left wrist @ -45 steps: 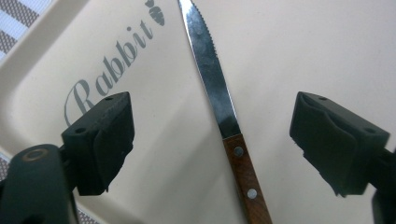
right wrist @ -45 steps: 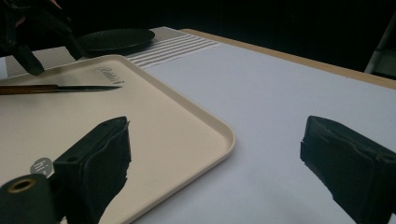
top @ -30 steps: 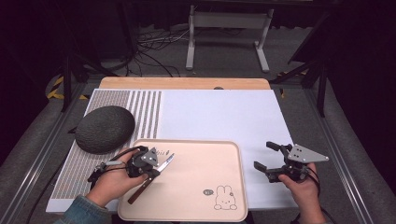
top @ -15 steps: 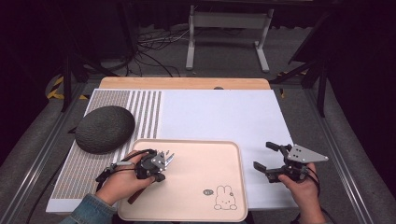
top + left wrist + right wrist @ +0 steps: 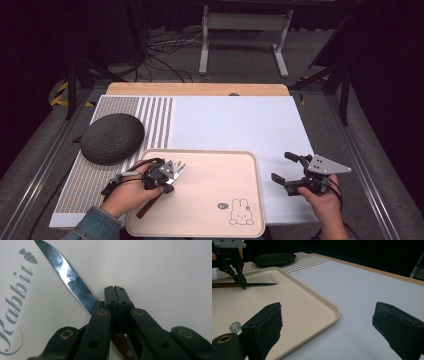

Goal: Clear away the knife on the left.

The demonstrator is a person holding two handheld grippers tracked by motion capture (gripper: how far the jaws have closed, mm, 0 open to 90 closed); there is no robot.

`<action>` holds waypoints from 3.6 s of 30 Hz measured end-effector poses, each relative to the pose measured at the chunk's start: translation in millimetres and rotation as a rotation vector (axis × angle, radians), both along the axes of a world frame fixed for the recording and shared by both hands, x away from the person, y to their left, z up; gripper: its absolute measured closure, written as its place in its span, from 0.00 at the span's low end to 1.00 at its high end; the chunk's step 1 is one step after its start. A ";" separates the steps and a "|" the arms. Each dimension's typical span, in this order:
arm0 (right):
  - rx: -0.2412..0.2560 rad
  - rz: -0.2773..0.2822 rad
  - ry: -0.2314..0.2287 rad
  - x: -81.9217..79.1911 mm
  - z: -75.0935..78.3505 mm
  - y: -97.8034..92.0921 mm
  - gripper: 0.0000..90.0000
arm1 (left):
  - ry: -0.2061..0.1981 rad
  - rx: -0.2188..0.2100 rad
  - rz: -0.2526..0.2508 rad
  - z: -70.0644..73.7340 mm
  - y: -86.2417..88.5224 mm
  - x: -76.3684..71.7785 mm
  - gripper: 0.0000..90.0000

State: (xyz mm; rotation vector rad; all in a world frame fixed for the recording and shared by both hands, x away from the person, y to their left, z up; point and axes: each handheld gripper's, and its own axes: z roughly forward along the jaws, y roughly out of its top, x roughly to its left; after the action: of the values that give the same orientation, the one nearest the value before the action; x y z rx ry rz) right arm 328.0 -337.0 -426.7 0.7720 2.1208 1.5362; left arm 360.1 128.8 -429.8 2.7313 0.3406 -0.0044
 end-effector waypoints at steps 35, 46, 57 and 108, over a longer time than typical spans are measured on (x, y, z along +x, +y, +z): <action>-0.013 0.005 0.006 0.4 -1.3 1.1 0.11 | 0.002 -0.004 0.074 -0.7 22.6 -0.6 1.00; -0.016 0.010 0.008 0.6 -1.8 1.6 0.11 | 0.001 -0.014 0.099 -1.4 30.3 0.9 1.00; -0.019 0.011 0.008 0.6 -1.9 1.8 0.11 | 0.006 -0.016 0.141 -1.5 39.9 0.8 1.00; -0.049 0.001 0.014 -3.7 -5.3 0.4 0.11 | -0.070 -0.148 0.279 10.8 59.5 7.7 0.63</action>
State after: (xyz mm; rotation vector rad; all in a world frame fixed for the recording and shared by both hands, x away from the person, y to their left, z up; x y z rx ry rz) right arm 324.3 -336.6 -432.0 0.7665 2.1608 1.4776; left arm 367.8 188.3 -419.0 2.5099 0.6702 0.1353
